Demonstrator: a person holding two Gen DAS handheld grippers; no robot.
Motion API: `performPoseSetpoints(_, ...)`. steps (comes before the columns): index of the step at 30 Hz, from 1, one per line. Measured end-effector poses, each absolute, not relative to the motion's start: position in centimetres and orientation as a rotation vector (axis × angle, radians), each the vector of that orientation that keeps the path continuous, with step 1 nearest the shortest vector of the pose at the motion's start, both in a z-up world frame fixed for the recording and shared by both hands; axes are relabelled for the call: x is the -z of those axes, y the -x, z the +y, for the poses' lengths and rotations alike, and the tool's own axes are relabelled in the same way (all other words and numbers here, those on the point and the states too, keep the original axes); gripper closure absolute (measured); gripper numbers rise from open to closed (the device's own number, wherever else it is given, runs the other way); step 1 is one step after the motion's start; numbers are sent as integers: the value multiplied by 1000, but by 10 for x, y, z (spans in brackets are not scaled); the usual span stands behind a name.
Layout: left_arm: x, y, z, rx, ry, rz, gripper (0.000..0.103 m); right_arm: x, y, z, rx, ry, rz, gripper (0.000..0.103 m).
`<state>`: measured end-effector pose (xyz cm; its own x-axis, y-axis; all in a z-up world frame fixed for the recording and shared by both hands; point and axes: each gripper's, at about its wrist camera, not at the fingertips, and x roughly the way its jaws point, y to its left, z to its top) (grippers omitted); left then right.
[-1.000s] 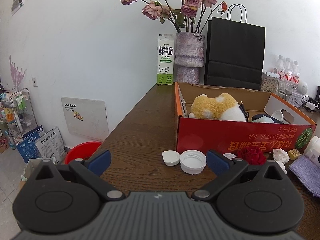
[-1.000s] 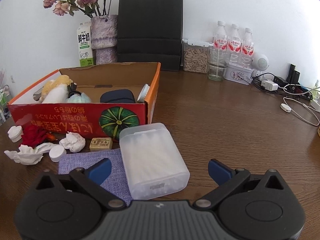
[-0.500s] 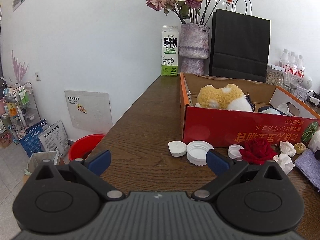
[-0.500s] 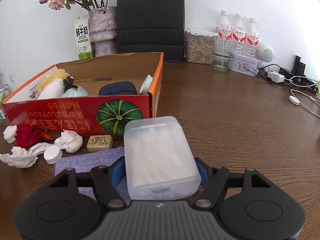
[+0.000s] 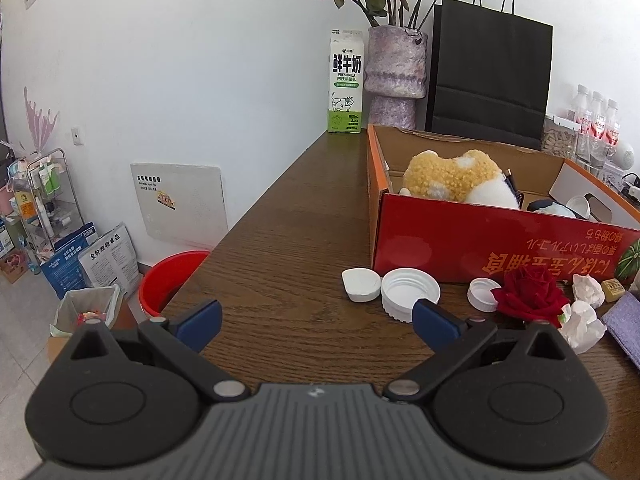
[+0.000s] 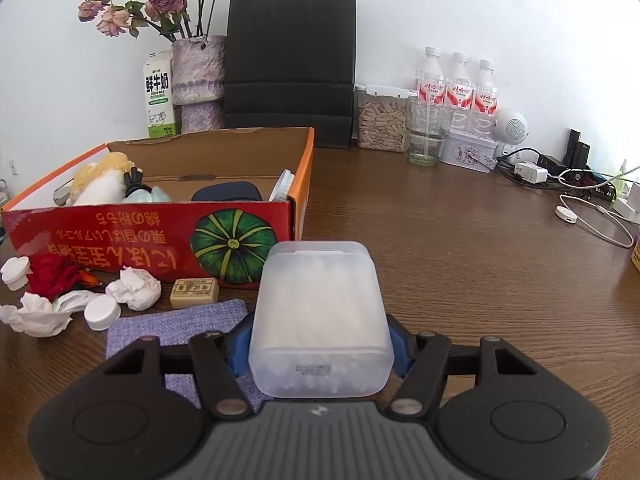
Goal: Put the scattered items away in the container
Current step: 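Grasp the white translucent plastic container with the right tool, then lift the container with the right tool while the left tool grasps the white heart-shaped cap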
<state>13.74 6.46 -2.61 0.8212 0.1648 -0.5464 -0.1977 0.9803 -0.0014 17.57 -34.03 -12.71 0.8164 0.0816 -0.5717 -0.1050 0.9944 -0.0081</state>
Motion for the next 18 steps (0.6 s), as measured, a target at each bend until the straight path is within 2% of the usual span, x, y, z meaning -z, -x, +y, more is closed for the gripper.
performPoseSetpoints(18,37,-177,68,-240,-24,657,4,130,-176,-349,-70,-7,602,40)
